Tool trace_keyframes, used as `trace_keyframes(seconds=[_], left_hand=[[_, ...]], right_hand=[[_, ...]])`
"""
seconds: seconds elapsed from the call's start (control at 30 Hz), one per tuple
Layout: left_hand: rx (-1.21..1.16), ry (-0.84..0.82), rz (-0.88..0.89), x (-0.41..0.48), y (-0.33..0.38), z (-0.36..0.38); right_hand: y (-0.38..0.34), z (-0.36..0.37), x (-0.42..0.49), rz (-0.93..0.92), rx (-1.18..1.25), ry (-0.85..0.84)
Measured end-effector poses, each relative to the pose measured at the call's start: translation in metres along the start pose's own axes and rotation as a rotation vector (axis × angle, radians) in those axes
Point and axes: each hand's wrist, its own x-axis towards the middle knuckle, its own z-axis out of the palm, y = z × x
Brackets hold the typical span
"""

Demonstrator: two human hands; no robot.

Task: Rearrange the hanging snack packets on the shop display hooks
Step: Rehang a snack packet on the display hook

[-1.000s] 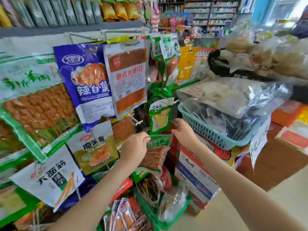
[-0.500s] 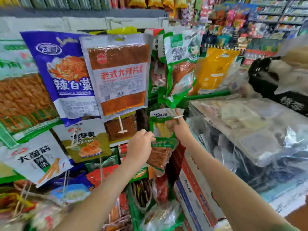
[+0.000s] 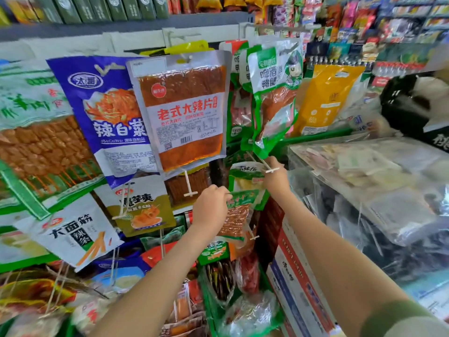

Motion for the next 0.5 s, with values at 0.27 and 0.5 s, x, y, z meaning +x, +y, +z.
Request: trace_keyframes(seconds=[0.27, 0.5], left_hand=[[-0.049, -0.026, -0.018, -0.011, -0.031, -0.001], [-0.068, -0.033, 0.013, -0.016, -0.039, -0.006]], right_hand=[[0.004, 0.0, -0.022, 0.064, 0.205, 0.179], [0.006, 0.009, -0.049, 0.029, 0.352, 0.227]])
